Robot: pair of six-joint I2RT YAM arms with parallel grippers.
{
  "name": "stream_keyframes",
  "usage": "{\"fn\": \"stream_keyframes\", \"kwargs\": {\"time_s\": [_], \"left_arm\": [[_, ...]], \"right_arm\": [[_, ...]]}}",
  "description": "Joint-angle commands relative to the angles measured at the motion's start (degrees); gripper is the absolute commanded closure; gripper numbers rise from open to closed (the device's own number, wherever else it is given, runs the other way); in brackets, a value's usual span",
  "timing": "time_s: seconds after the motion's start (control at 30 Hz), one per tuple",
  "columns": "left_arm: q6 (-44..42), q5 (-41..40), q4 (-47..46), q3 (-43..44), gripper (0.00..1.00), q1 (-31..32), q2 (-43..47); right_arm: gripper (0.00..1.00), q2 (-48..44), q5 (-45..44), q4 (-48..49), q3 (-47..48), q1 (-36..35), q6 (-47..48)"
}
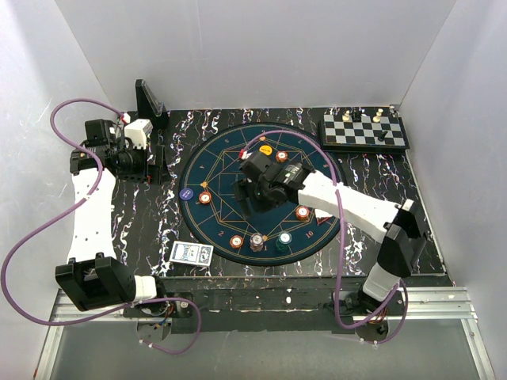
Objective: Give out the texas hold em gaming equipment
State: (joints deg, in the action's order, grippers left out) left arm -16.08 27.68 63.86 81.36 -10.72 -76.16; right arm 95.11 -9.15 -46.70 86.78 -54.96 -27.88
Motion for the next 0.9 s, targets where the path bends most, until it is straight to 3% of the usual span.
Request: {"fn": "stream_keyframes", "kwargs": {"time_s": [0.0, 0.67, 0.87], "left_arm": [[0.43, 0.88, -0.57, 0.03, 0.02, -0.18, 2.25], [0.08, 0.09, -1.01, -0.33, 0.02, -0.18, 2.42], [0.17, 0.09, -0.66, 0.38, 0.02, -0.27, 1.98]], "right_arm": [[0.11, 2.35, 1.94, -1.29, 0.14, -2.34, 0.72], [0.08, 9.92, 3.43, -0.15, -3.55, -6.21, 0.63], [0.14, 11.23, 4.14, 0.29, -4.25, -7.00, 0.37]]}}
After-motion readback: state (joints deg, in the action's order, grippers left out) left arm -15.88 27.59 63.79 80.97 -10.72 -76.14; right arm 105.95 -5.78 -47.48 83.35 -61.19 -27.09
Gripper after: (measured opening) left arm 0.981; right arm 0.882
